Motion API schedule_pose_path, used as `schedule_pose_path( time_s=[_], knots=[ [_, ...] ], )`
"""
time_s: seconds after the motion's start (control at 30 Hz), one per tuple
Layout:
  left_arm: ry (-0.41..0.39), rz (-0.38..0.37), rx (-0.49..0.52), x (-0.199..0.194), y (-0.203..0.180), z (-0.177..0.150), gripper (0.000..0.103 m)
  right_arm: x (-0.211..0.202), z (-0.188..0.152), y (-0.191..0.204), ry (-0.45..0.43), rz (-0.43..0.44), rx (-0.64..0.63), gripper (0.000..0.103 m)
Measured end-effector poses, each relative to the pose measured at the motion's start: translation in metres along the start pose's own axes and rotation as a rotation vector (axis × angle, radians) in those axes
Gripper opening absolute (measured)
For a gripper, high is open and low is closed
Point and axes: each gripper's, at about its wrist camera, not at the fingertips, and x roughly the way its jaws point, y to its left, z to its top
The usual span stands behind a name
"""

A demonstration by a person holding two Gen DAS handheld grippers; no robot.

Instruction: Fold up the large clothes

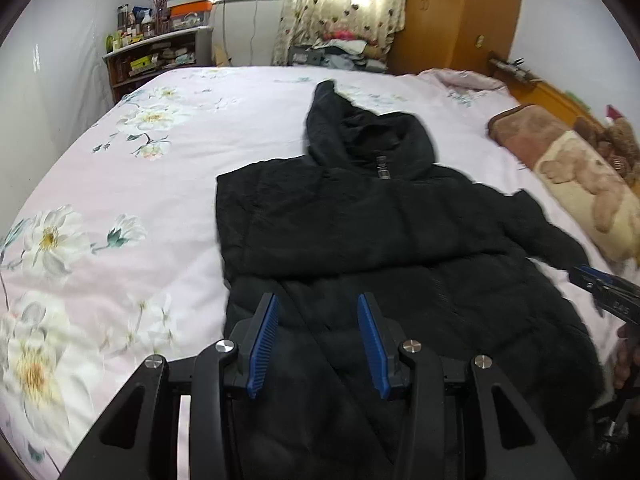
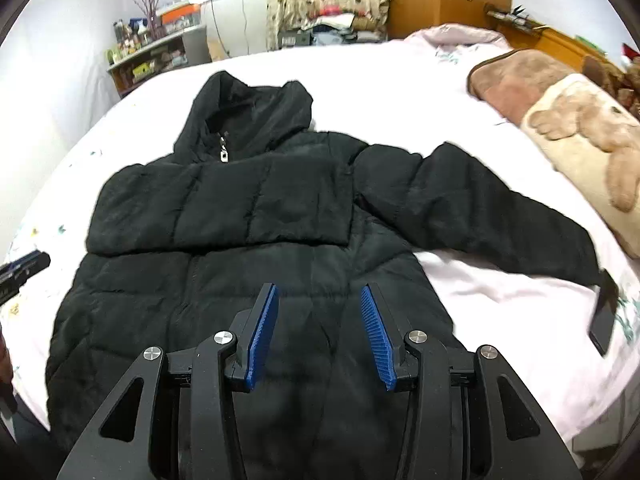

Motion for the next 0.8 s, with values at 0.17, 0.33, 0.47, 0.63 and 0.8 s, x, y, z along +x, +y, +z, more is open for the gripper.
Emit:
schedule_pose_path(
  time_s=[0.17, 0.33, 0.47, 0.63, 0.8],
  knots=[
    [-0.017, -0.041, -0.010, -0.038, -0.021, -0.016, 0.043, -0.045, -0.021, -0.005, -0.035, 0.002, 0.022, 0.044],
    [-0.028, -0.087, -0.014, -0.060, -0.045, -0.025, 0.043, -0.074, -0.037, -0.008, -0.066, 0.003, 0.028, 0.044],
    [-0.043, -0.100, 0.015, -0.068, -0.068, -0.025, 0.043, -0.090, -0.043, -0.016, -0.090, -0.005, 0.032, 0.045],
    [-0.062, -0.111, 0.035, -0.066, -0.085, -0.013, 0.046, -0.095, -0.042, -0.031, -0.110, -0.017, 0.058, 0.045],
    [-0.062, -0.103, 0.041, -0.050, -0.098, 0.000, 0.055, -0.086, -0.043, -0.049, -0.102, -0.033, 0.086, 0.045]
  ],
)
